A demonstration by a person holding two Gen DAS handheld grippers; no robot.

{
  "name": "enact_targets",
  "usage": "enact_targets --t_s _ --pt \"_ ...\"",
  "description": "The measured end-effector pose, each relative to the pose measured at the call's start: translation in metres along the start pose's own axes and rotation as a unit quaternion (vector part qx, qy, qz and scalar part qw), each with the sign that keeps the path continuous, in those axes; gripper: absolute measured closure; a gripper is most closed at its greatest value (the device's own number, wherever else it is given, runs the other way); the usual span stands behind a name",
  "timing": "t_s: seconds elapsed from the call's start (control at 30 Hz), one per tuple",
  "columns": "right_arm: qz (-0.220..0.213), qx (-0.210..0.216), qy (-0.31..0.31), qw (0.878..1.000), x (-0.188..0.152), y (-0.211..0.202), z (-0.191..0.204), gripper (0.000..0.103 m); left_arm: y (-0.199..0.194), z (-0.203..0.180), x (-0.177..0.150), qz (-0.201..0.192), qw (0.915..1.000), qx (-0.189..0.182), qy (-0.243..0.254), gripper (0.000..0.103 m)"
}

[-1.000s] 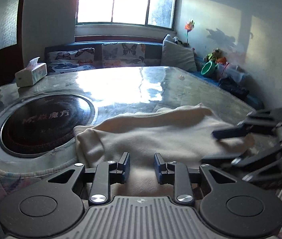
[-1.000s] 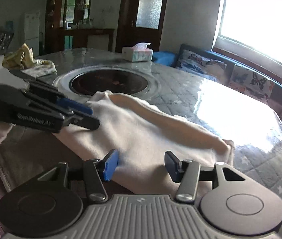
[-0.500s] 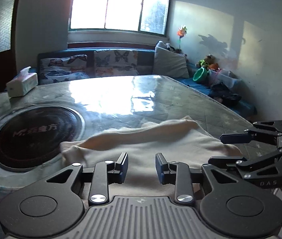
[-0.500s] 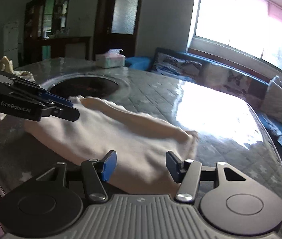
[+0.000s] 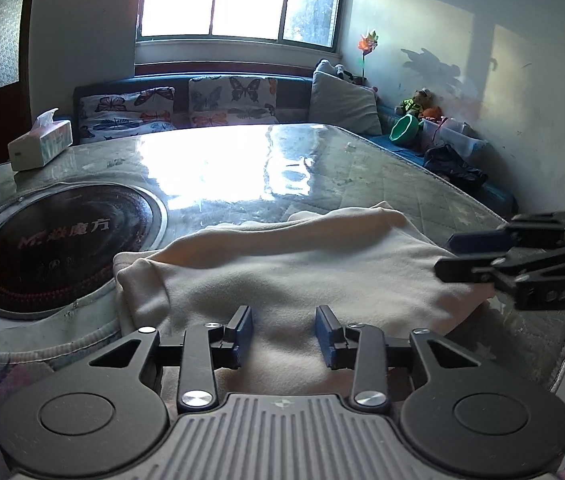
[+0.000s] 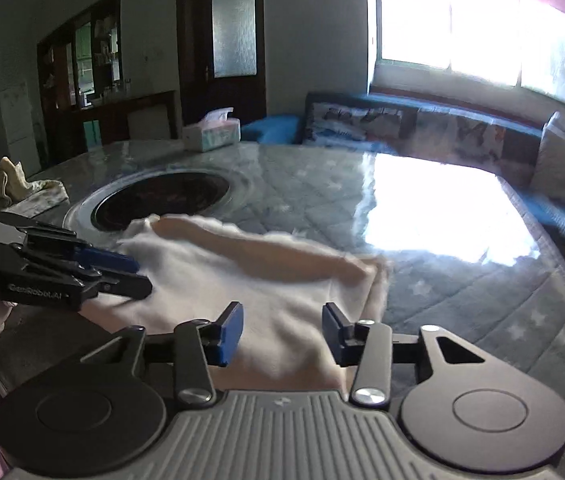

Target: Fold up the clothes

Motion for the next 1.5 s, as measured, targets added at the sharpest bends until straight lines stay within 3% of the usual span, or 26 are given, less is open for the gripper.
enact_targets --t_s 0.13,0.4,0.73,1.03,1.2,1.5 --pt "0.023 0.007 0.008 1.0 -0.006 0.009 -0.006 0.067 0.001 0.002 0.002 0.003 1.0 -0.002 -0.002 0.063" --pt "0.009 0.014 0.005 1.0 0.028 0.026 -0.027 0.066 -0.003 0.009 0.023 -0.01 0.9997 -0.008 -0.018 0.063" --pt "0.048 0.019 0.054 0.997 0.024 0.074 -0.058 0.074 0.019 0.042 0.044 -0.016 0.9984 0.033 -0.043 0.063" --pt "0.023 0.032 0.013 0.999 0.05 0.074 -0.042 0.074 0.021 0.048 0.048 -0.016 0.9976 0.031 -0.059 0.063" --pt "0.039 0.035 0.008 0.999 0.051 0.095 -0.036 0.083 0.027 0.052 0.047 -0.008 0.9972 0.039 -0.064 0.063" --pt "0.036 0.027 -0.018 0.999 0.054 0.094 -0.026 0.084 0.03 0.058 0.048 -0.007 0.9964 0.044 -0.072 0.063"
Point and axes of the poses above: each gripper's, at about its wrist camera, not at the fingertips, and y roughly the way its jaws point, z to its left, x to its top, the point moved 3 cm from there along y, roughly the way its jaws point, and after that the axes turned 11 degrees about -y, right-handed, at the moved point
